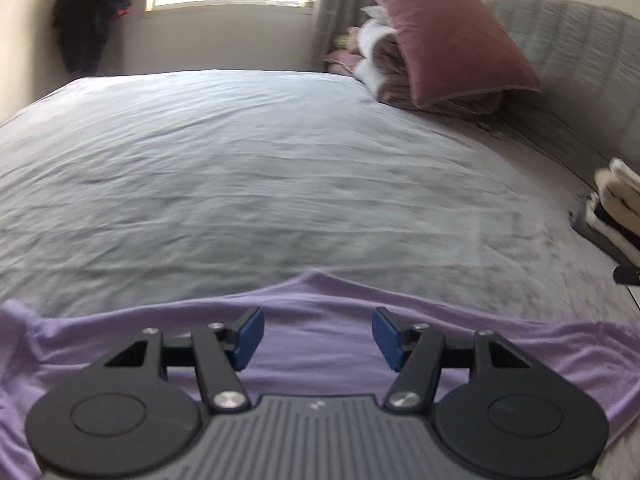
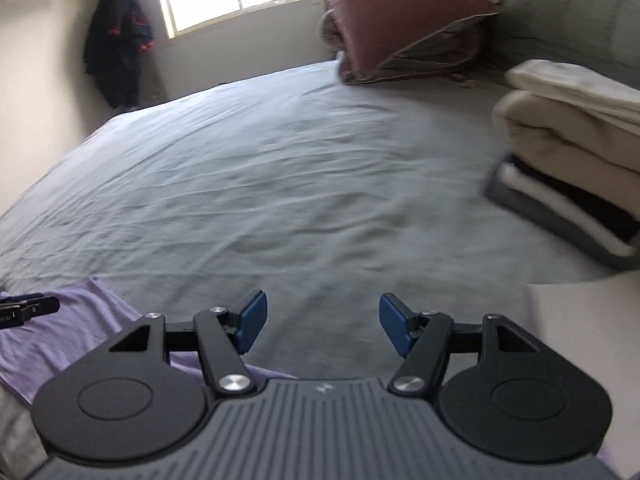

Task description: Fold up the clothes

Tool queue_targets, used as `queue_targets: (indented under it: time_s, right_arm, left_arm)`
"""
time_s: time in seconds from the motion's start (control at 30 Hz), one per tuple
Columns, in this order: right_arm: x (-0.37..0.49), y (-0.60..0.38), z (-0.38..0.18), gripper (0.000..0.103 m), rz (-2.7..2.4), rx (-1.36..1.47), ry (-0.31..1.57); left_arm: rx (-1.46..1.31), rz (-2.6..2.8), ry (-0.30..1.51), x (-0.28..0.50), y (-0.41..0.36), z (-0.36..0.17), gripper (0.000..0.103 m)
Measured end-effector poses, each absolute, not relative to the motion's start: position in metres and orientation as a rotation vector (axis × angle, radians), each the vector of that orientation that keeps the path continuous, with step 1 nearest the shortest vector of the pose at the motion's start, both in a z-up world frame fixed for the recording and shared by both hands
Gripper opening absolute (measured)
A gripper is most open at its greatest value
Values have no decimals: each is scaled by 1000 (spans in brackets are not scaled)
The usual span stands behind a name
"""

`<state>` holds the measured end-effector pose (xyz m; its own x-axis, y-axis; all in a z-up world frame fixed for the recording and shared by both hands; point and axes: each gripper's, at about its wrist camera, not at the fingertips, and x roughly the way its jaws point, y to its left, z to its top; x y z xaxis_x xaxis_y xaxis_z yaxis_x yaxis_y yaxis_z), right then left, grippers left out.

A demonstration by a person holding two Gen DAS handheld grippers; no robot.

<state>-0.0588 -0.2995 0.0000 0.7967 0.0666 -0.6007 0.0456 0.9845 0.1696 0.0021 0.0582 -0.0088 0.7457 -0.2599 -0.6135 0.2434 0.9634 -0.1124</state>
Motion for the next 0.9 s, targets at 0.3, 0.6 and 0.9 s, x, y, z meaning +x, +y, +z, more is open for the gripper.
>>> queue_targets:
  time_s: [0.3, 0.6, 0.9]
  right_arm:
    - [-126, -379, 3, 66, -152, 255, 606]
    - [-163, -413, -8, 44, -209, 353, 613]
    - [-157, -400, -21, 5, -182, 315, 686]
  left_arm:
    - [77, -431, 664, -20, 15, -6, 63]
    - [171, -609, 615, -45, -26, 0, 63]
    - [191, -651, 612, -50, -36, -1, 63]
